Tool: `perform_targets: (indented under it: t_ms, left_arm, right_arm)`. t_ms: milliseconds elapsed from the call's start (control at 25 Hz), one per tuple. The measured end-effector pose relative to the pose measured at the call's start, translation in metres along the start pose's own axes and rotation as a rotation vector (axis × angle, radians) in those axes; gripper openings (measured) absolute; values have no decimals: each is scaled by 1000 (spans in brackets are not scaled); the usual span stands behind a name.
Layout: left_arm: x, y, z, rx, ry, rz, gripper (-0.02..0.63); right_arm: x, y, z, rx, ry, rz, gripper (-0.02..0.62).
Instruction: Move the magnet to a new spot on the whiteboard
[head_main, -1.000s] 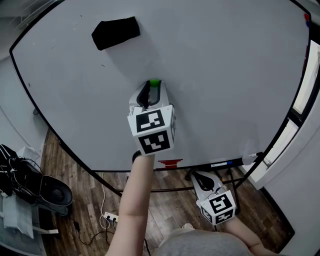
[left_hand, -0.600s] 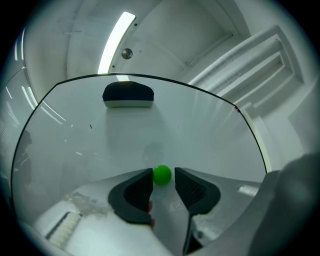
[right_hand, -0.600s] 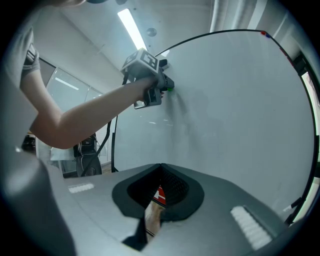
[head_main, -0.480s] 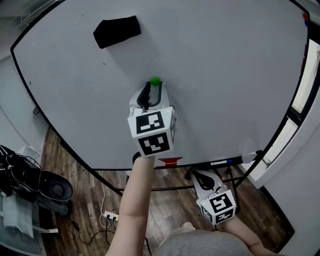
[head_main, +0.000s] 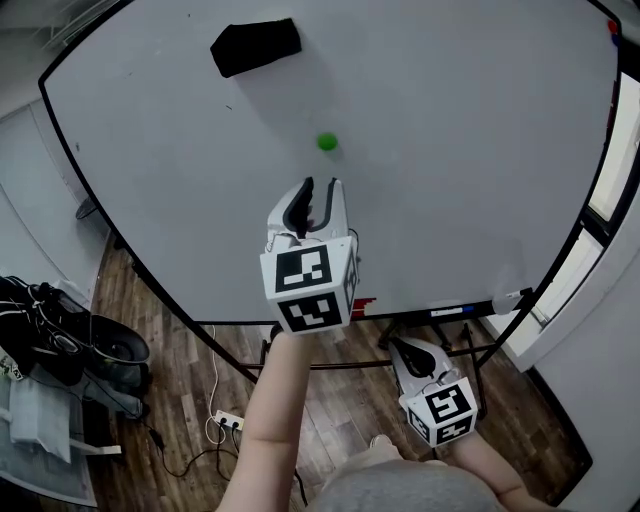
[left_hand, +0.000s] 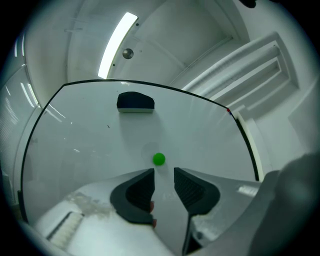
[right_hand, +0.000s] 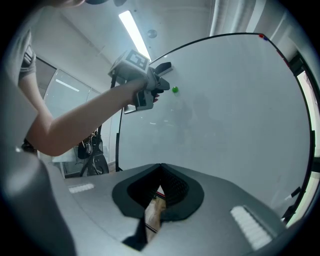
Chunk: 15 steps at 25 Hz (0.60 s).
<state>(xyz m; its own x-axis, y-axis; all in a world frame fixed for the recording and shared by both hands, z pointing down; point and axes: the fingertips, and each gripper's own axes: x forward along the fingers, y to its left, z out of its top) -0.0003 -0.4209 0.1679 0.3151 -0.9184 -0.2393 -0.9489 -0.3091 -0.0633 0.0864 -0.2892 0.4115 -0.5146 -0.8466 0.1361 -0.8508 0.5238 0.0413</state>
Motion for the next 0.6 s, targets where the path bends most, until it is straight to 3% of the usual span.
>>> perform_targets:
  t_ms: [440,600]
  left_arm:
    - [-93,7,-51,-34,54,1,5]
    - [-135,15,-69,-41,77,16,5]
  right_arm:
    - [-23,31,-14,18,7,-7,2]
    - [-29,48,-17,18,7,8,2]
